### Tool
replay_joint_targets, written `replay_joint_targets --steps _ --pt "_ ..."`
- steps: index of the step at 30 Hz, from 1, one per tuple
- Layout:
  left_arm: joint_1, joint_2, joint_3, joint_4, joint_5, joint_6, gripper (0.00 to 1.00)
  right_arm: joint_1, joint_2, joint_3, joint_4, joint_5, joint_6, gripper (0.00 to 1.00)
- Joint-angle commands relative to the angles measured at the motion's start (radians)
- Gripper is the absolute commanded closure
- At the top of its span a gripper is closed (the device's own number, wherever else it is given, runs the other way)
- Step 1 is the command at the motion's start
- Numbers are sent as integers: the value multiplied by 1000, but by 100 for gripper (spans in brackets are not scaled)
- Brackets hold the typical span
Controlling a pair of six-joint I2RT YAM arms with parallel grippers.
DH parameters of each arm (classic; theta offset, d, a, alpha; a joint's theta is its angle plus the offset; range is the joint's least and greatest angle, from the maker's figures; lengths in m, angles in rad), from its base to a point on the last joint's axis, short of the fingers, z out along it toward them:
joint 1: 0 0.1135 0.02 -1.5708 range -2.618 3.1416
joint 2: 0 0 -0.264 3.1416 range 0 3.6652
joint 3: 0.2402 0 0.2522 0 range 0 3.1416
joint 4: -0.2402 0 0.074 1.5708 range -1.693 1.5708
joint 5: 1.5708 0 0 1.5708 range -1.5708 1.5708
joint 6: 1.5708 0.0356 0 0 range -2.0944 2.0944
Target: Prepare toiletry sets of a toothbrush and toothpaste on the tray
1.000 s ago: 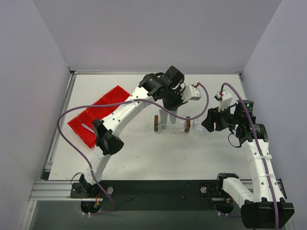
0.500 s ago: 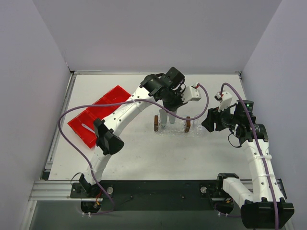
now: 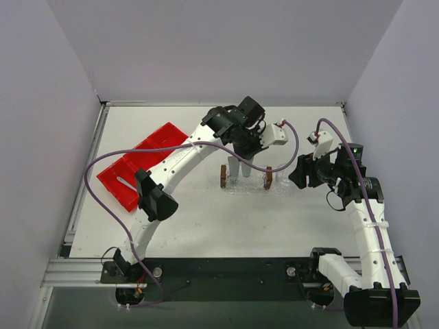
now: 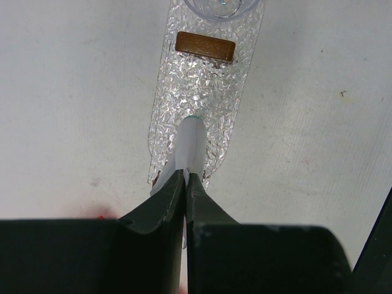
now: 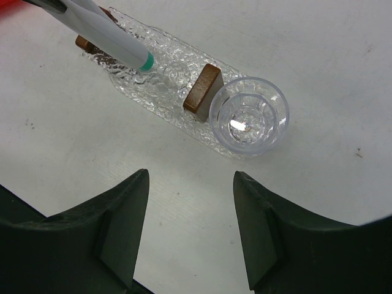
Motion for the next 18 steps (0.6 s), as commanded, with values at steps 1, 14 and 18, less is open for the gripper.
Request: replay_joint_targets --steps 1,14,18 --pt "-1 0 10 52 13 12 100 -9 -9 -7 16 -16 -7 48" --pt "-1 12 15 64 13 19 100 -14 -10 -8 16 -19 -7 48" --pt "1 18 16 64 12 19 100 -17 -10 -8 16 -21 -7 48"
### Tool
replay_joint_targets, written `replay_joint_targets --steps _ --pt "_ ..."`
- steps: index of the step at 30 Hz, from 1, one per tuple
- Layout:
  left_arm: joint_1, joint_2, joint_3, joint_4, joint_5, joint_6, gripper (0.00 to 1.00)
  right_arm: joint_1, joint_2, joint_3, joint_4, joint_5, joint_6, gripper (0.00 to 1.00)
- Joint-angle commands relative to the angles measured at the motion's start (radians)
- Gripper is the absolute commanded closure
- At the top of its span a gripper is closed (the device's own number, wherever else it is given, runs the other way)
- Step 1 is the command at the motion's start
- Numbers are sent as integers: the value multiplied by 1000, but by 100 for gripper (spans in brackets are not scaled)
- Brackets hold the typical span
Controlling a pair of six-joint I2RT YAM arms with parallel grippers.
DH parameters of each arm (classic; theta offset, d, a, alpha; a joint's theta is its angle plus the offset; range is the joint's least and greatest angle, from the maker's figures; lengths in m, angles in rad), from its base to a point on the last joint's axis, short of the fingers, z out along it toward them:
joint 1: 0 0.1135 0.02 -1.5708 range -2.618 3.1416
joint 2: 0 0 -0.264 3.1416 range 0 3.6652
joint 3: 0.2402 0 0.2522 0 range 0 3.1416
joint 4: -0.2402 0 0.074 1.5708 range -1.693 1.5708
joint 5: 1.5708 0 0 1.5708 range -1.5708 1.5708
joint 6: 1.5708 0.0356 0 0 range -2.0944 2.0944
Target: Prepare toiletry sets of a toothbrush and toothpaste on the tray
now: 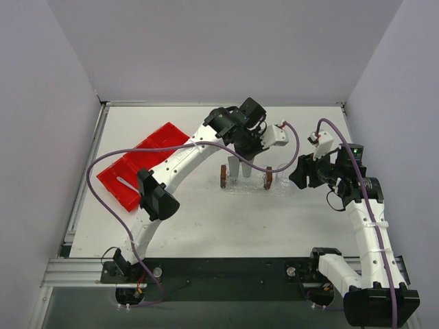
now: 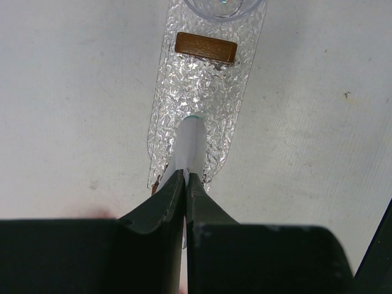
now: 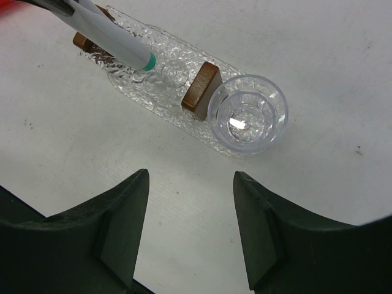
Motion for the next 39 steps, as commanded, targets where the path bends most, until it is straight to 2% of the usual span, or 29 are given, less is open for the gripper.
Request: replay_joint_targets --steps 1,39 --pt "0 3 16 54 12 19 100 -10 -11 -3 16 -20 -6 48" --pt "5 22 -7 71 30 17 100 -20 -9 -3 14 -27 -7 48"
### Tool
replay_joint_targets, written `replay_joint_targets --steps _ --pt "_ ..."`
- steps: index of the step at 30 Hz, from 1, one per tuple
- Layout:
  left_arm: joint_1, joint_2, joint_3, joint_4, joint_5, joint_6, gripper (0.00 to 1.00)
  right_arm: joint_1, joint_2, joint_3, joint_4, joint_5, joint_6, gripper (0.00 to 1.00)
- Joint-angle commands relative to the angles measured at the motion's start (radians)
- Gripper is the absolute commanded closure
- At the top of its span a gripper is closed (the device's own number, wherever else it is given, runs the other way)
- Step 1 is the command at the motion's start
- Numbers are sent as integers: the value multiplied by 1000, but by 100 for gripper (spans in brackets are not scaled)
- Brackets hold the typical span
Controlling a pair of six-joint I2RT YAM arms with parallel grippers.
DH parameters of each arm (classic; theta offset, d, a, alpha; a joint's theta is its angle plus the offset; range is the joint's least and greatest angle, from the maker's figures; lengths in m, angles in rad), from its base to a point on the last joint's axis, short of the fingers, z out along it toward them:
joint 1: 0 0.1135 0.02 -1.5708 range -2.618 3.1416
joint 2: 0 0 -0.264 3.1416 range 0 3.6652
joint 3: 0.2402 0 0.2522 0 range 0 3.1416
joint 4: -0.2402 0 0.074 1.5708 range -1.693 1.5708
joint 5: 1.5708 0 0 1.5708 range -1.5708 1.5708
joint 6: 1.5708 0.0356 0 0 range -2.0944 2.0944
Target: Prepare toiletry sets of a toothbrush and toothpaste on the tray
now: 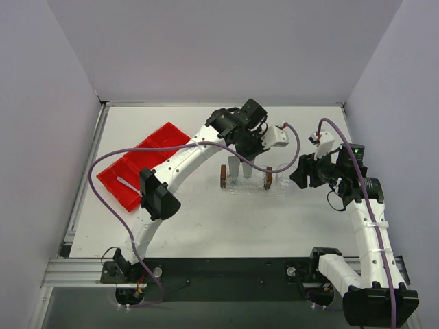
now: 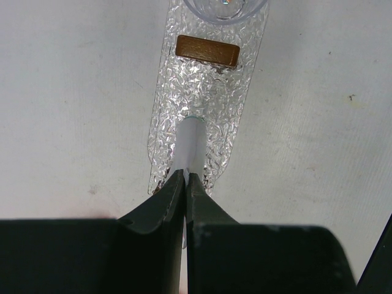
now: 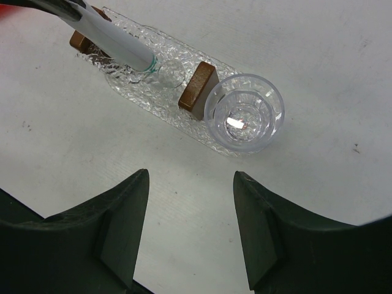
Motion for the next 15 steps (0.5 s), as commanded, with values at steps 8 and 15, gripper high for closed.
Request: replay_joint_targets --steps 8,15 --pt "4 2 -10 52 30 13 100 -9 -9 -3 13 -27 -7 48" --pt "6 2 -22 55 36 13 100 -9 -8 -3 13 -29 -9 48"
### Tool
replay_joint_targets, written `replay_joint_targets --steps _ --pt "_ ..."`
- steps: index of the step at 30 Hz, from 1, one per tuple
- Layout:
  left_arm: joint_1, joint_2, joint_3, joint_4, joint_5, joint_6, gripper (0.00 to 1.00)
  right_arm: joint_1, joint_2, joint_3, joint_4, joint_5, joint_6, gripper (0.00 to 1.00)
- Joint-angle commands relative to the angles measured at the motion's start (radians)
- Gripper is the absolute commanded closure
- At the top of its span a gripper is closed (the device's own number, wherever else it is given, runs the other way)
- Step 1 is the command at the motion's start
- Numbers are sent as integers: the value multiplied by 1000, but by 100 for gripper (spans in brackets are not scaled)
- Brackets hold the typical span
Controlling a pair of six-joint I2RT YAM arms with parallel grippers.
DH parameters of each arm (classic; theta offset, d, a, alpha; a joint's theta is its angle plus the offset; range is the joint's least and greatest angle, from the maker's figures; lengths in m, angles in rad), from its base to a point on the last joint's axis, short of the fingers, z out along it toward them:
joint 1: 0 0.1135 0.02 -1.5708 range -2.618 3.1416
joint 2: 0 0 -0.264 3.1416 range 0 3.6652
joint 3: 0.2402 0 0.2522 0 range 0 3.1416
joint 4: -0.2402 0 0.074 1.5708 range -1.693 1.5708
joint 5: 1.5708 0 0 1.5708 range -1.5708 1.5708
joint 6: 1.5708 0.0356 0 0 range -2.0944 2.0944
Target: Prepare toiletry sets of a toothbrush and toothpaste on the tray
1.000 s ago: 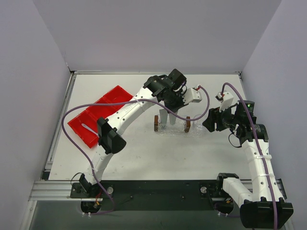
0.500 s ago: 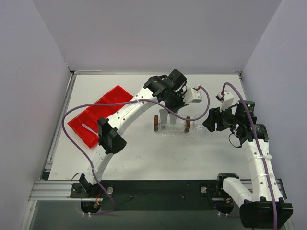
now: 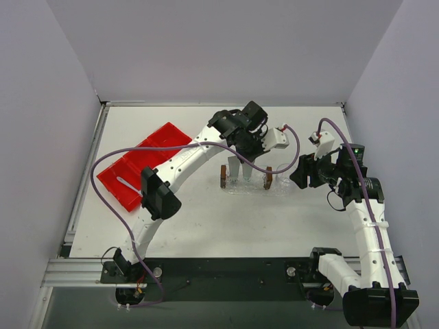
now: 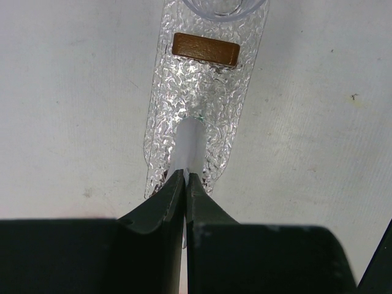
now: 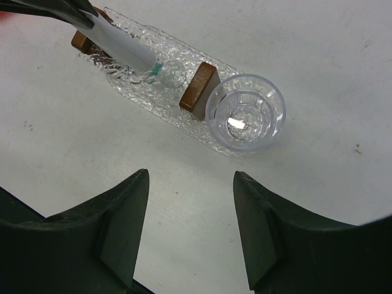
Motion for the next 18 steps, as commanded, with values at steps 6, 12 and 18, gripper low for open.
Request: replay_joint_targets --steps 6,12,18 --pt "7 -3 -2 47 36 13 100 -8 -6 -3 13 -25 -7 48" --pt "10 4 -5 45 40 13 100 -10 -3 -1 11 -25 -9 48" --pt "13 14 -2 48 39 13 100 -10 -3 -1 13 -23 -9 47"
